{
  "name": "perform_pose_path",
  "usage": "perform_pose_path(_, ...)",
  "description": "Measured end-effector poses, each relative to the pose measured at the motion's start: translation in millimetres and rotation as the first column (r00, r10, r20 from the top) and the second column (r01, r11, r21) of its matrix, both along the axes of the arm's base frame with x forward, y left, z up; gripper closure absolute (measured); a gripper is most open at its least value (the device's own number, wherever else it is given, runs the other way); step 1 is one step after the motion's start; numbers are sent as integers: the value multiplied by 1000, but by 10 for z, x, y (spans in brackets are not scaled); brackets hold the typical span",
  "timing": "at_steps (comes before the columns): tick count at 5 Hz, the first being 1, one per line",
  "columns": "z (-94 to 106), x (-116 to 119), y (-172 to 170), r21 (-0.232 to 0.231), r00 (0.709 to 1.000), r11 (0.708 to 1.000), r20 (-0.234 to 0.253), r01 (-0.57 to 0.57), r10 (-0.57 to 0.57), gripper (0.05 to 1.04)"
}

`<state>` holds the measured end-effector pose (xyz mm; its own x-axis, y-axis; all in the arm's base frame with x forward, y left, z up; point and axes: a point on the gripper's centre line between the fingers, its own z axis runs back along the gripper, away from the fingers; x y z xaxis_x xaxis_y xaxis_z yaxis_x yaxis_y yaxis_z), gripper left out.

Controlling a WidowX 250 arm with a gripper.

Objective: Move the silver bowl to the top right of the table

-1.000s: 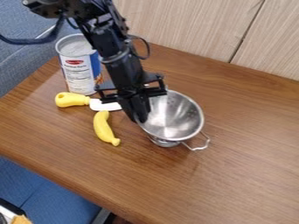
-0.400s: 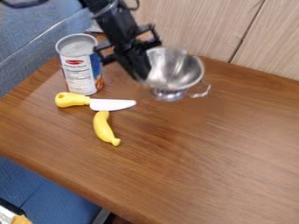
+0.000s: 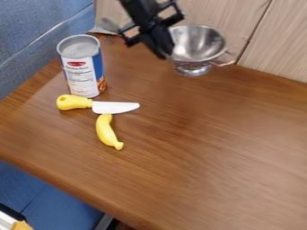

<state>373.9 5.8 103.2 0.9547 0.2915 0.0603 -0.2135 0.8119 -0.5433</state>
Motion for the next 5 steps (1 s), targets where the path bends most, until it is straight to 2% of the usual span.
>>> perform_pose_path(1,-83,229,-137,-18,1000,1000,-1,-1,1,999)
perform_pose_path(2,-189,374,-196,-18,1000,1000,-5,-3,3,999)
perform_pose_path(4,-547,454,-362,27,999,999,-41,26,-25,999)
perform_pose_path(5,-596,514,-430,34,999,999,-37,40,-39,1000)
